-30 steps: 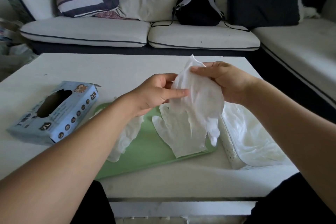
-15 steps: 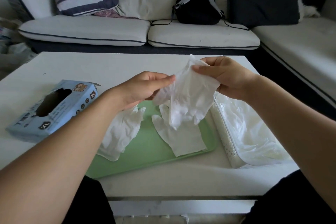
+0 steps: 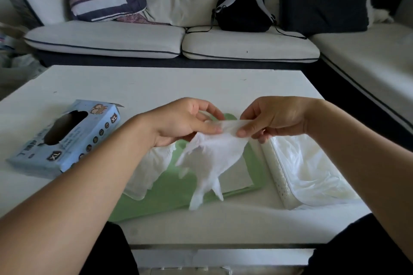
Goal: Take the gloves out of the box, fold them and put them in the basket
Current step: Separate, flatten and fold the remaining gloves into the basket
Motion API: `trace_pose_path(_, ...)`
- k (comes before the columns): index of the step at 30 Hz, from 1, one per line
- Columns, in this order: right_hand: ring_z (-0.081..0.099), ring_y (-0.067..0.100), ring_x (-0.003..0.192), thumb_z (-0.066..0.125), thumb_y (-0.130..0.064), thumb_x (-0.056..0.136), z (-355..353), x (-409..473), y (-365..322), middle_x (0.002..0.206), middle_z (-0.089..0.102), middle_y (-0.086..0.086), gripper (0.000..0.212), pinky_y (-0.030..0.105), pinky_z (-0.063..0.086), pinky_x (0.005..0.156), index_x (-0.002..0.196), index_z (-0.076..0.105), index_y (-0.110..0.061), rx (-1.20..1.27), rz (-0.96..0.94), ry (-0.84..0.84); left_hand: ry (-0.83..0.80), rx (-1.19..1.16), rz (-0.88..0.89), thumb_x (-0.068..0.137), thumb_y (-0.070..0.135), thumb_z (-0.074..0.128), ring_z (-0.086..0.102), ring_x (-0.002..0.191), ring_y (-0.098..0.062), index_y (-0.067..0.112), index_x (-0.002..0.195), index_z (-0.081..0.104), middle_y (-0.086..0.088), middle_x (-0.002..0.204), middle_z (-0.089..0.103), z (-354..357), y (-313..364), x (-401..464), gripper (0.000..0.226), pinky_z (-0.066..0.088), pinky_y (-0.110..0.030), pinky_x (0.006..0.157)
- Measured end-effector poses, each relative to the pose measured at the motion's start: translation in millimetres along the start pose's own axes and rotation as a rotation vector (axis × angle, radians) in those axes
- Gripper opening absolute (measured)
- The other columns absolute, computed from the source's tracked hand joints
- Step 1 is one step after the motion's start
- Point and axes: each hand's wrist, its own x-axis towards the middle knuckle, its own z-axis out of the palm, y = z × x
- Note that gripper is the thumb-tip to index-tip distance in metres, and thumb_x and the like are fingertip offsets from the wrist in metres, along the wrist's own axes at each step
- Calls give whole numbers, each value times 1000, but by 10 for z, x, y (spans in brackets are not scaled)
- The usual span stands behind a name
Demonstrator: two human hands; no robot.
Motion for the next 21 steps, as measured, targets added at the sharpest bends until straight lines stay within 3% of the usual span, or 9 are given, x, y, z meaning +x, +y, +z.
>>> trace_pose_path(2, 52, 7, 58, 78, -10, 75, 10, -11, 22, 63, 56, 0, 11, 16, 44, 53, 66, 72, -13, -49, -6, -95, -161, 63, -97, 90, 4, 71, 65, 67, -9, 6, 113, 66, -3, 85, 72, -26, 0, -40, 23, 48, -17, 50)
trace_pose_path(6, 46, 8, 62, 76, -16, 79, 47, 61, 75, 64, 55, -5, 12, 16, 39, 59, 68, 70, -17, -180, -20, -231, -385, 182, -222, 93, 8, 69, 70, 66, -11, -2, 111, 69, -5, 82, 73, -13, 5, -40, 21, 55, -17, 55)
trace_pose_path(10, 46, 11, 63, 77, -13, 83, 25, 214, 113, 68, 52, 2, 15, 22, 36, 61, 72, 67, -14, -189, 21, -215, -422, 240, -296, 97, 13, 66, 73, 64, -11, 7, 101, 72, -4, 83, 76, -16, 11, -7, 9, 53, -16, 51)
trace_pose_path(13, 37, 12, 53, 78, -16, 85, 24, 331, 119, 58, 45, -1, 28, 24, 27, 52, 60, 66, -22, -299, 33, -29, -118, 342, -220, 93, 17, 73, 68, 57, -9, 8, 97, 74, -3, 84, 74, -76, -83, 134, 10, 45, -16, 44)
trace_pose_path(15, 41, 11, 46, 80, -20, 83, 30, 413, 85, 52, 47, -3, 28, 23, 32, 48, 59, 67, -22, -352, -57, 269, 203, 282, -65, 93, 13, 73, 69, 57, -12, 5, 92, 73, -7, 77, 71, -98, -152, 253, 8, 48, -20, 45)
trace_pose_path(18, 65, 16, 47, 78, -12, 85, 34, 429, -70, 66, 67, 7, 9, 24, 48, 43, 80, 72, -16, -93, -362, 680, 558, 80, 337, 95, 6, 68, 75, 68, -19, 4, 88, 73, -12, 81, 74, -107, -124, 353, 9, 60, -27, 59)
trace_pose_path(21, 75, 22, 68, 71, 1, 88, 10, 328, -213, 78, 74, 11, 7, 30, 61, 61, 92, 75, -4, -69, -692, 865, 690, 207, 678, 94, 9, 70, 75, 82, -10, 15, 95, 78, 3, 86, 77, -127, 2, 325, 10, 59, -26, 75)
